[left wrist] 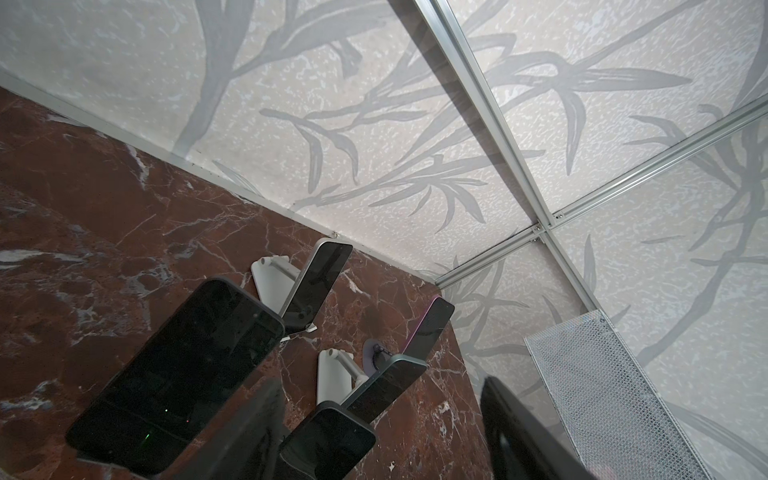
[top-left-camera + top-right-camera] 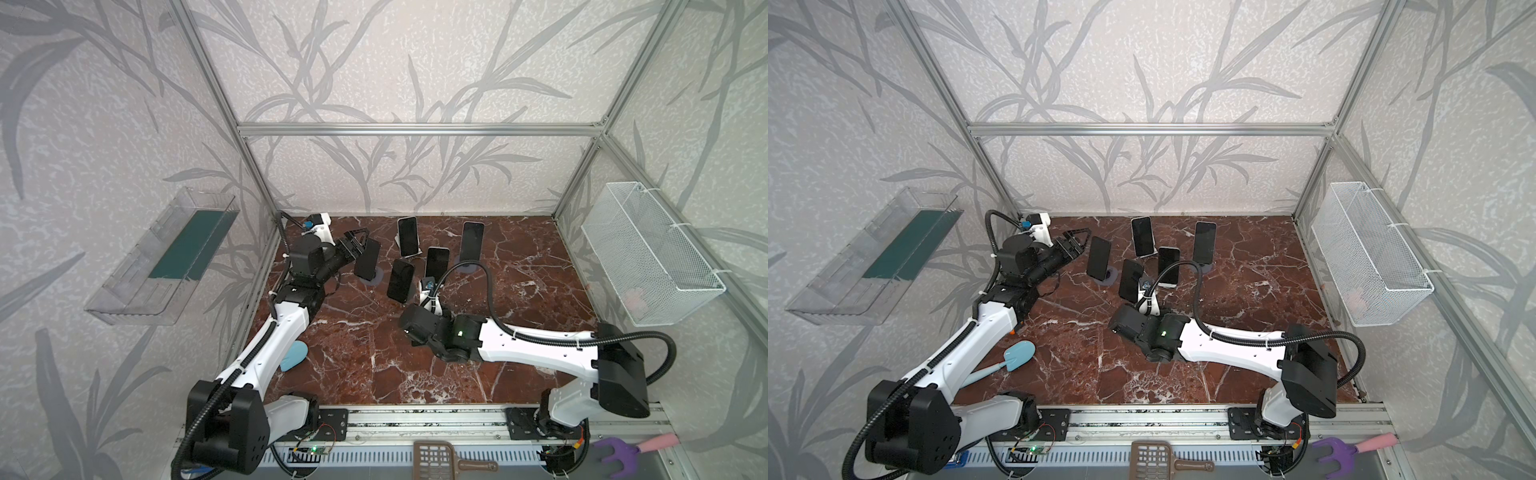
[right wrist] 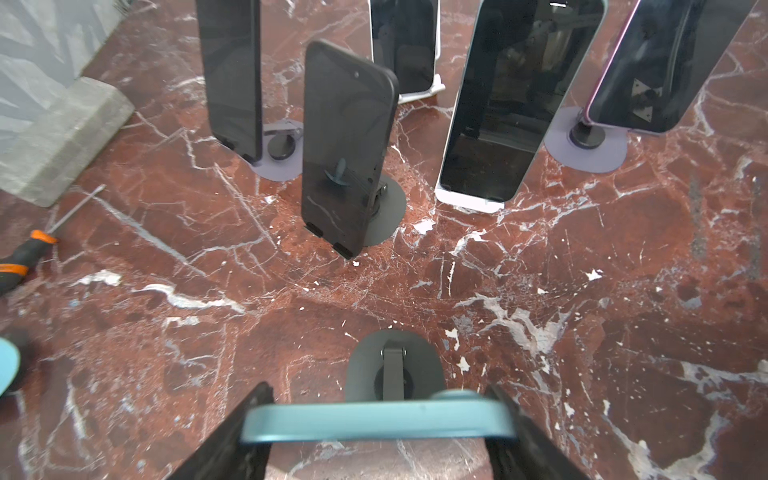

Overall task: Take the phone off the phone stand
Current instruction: 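Close the right gripper on the phone and lift it off its stand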

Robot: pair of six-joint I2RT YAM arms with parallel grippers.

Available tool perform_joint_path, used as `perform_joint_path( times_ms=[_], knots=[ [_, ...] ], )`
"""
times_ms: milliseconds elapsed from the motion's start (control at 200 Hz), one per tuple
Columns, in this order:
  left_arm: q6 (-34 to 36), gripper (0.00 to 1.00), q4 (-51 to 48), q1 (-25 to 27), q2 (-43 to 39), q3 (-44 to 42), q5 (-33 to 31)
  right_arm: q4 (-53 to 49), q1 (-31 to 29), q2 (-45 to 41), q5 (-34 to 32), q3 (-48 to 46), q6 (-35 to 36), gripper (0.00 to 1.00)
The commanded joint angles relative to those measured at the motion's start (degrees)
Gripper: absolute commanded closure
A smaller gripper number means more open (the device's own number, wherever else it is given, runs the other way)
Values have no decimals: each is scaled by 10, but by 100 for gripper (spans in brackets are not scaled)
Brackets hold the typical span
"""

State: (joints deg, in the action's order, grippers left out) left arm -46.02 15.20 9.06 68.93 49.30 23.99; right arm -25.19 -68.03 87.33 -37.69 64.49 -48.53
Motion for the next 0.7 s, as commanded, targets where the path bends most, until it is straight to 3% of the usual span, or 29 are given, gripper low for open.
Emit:
perform_joint_path(
  times_ms=[0,265,360,530,695],
  knots=[
    [-8,25,29,3,3,-9,13,0,-4,-51,-28,-2,29,38],
    [-15,25,58,3,8,-17,25,-31,-4,-141,-46,-14,79,39],
    [-24,24,83,7,16,-26,34,1,-4,-182,-35,-37,157,39],
    [-50,24,127,8,50,-28,70,-33,-1,-229,-54,-41,211,39],
    [-40,25,127,10,39,-31,66,-43,51,-261,-30,-50,254,39]
  ],
)
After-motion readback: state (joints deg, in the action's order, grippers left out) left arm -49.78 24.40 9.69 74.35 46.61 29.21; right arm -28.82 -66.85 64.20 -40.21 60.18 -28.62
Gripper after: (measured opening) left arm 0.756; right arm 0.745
